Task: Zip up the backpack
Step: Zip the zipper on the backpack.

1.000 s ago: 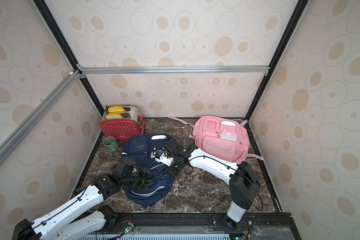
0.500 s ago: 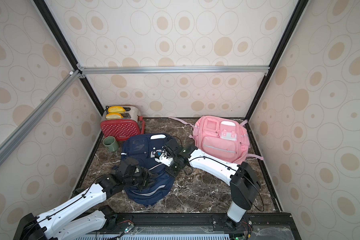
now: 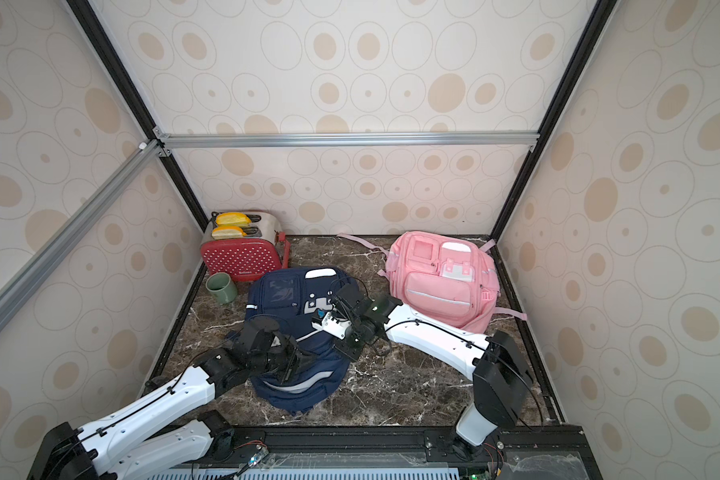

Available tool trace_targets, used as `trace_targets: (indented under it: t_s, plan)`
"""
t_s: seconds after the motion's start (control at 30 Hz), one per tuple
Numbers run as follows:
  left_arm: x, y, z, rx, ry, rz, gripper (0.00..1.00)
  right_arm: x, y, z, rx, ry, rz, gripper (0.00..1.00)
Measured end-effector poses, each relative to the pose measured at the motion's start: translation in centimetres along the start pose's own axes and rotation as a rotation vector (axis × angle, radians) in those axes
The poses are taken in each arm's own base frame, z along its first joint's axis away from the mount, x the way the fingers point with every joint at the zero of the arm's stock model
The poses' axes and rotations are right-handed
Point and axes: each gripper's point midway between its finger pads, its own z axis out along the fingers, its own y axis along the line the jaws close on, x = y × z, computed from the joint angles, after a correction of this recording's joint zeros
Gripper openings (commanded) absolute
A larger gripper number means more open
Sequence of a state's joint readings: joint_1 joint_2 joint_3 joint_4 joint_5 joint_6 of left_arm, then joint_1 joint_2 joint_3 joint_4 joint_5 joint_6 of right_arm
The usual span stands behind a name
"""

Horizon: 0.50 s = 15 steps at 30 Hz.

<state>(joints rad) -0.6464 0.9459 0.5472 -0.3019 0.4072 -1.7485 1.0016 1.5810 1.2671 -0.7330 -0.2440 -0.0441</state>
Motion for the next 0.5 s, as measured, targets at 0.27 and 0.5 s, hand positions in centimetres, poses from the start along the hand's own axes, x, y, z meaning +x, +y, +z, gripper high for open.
trace_targets:
  t_s: [0.27, 0.5]
  plan:
    - [0.5, 0.6, -1.6, 0.002, -0.001, 0.026, 0.00, 2.4, -0.3, 0.9, 0.052, 0.022, -0.134, 0.00]
    - [1.0, 0.8, -3.3, 0.028, 0.002, 0.046, 0.00, 2.9, -4.4, 1.1, 0.094, -0.025, -0.121, 0.00]
